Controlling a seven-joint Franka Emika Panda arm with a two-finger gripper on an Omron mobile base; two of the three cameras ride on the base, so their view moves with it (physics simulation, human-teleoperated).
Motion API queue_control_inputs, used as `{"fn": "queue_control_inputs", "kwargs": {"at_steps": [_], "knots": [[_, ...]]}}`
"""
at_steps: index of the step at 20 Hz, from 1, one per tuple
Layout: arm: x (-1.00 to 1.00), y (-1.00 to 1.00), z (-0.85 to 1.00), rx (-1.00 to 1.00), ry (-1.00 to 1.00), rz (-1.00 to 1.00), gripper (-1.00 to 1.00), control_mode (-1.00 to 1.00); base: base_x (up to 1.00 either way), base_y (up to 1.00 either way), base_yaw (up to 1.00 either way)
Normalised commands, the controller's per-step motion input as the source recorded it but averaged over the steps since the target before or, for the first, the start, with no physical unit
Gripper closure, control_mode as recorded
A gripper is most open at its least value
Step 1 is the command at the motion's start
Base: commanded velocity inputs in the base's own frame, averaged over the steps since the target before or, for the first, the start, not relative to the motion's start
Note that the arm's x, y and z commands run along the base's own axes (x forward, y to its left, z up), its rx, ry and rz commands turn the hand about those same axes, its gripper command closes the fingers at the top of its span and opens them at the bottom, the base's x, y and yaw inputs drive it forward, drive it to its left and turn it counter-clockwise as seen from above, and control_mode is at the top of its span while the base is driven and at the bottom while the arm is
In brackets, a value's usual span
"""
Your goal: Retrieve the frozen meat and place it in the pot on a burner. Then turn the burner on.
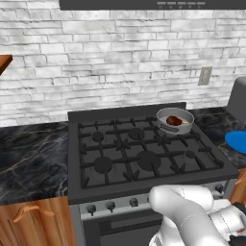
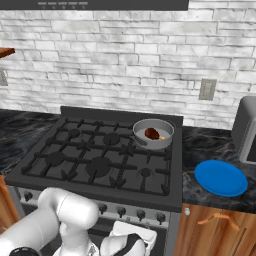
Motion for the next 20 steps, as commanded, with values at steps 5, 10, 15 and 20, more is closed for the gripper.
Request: {"fn": "queue_control_inputs", "kwargs": {"at_steps": [5,10,15,20], "knots": [[0.15,0.0,-0.02,-0.01,0.0,0.0,-1.0,-1.0,0.0,0.0,0.0],[0.13,0.0,-0.02,-0.01,0.0,0.0,-1.0,-1.0,0.0,0.0,0.0],[0.19,-0.01,0.0,0.0,0.0,0.0,-1.0,-1.0,0.0,0.0,0.0],[0.22,-0.05,-0.04,0.0,0.0,0.0,-1.0,-1.0,0.0,0.0,0.0]]}}
